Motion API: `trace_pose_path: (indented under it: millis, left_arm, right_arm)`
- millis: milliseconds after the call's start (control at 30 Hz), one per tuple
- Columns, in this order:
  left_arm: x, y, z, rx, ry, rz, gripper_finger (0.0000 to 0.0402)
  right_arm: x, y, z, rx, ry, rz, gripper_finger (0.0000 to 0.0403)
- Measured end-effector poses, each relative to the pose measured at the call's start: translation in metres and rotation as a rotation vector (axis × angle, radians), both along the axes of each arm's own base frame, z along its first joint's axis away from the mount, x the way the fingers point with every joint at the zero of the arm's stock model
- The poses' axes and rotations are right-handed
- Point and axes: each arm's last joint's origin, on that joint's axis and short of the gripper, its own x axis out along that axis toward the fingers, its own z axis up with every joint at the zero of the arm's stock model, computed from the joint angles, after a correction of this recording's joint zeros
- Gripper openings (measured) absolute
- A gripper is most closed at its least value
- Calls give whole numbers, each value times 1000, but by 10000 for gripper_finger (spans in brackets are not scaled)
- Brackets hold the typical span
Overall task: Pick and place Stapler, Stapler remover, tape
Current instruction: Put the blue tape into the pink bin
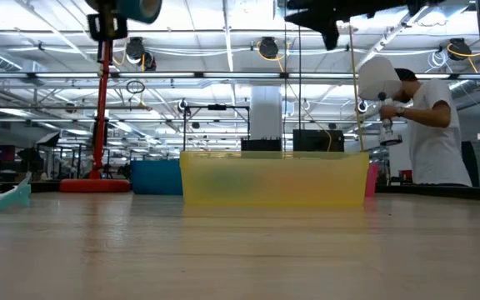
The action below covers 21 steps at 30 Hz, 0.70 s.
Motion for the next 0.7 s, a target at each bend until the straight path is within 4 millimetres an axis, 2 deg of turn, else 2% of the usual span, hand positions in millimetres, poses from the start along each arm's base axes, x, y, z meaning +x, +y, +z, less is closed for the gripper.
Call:
trace_pose_path:
  millis: [167,433,567,700]
  left_arm:
    - [16,12,7,25,-159,-68,39]
    - [49,32,11,1,-395,-219,39]
    - [64,40,3,-39,-415,-254,39]
    - [76,48,-10,-64,-374,-258,39]
  right_arm:
    - [9,4,-11,-73,-122,35,114]
    - [37,16,-27,-141,-43,107,114]
    - [51,20,-31,-151,-15,132,118]
    - [61,27,-20,-204,-42,164,142]
